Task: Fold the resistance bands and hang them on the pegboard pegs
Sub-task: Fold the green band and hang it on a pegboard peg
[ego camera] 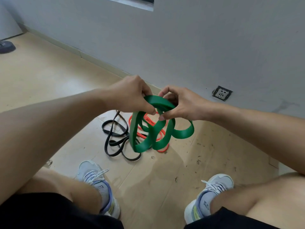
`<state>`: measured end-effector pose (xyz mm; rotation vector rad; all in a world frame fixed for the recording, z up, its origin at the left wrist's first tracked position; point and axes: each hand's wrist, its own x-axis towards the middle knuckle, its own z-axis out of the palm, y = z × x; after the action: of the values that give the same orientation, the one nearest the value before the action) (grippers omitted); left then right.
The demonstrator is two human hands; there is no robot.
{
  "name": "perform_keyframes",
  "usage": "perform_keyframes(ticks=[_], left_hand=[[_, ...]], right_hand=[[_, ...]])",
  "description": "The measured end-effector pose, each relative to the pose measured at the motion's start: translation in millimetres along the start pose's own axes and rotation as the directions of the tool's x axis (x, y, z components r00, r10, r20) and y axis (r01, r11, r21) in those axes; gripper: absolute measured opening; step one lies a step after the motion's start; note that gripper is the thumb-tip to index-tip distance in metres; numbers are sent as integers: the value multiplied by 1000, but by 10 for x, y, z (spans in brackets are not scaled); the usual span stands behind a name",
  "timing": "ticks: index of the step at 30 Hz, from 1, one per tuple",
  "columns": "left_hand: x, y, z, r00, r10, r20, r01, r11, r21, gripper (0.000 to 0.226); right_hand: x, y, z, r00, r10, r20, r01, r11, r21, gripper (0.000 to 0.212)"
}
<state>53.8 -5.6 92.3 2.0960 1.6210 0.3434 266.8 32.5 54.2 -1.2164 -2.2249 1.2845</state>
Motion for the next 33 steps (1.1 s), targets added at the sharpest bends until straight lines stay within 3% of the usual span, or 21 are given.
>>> perform_keyframes(ticks=[3, 8, 23, 33], left_hand=[[-17, -5, -27, 1000, 14, -21, -14, 1000, -8, 18], [-50, -49, -62, 999, 14, -29, -13, 1000, 14, 15], [-116, -107, -138, 999, -37, 11, 36, 995, 96, 16], [-151, -134, -195, 998, -64, -17, 65, 998, 28, 18]], right_hand=[[-4, 43, -45, 999, 11, 44, -13, 999, 33, 47], [-16, 34, -35, 996, -4, 86, 0, 999, 42, 65], [-37, 34, -125, 999, 7, 37, 0, 981, -196, 55], [-23, 91, -89, 996, 61, 64, -46, 975, -216, 41]])
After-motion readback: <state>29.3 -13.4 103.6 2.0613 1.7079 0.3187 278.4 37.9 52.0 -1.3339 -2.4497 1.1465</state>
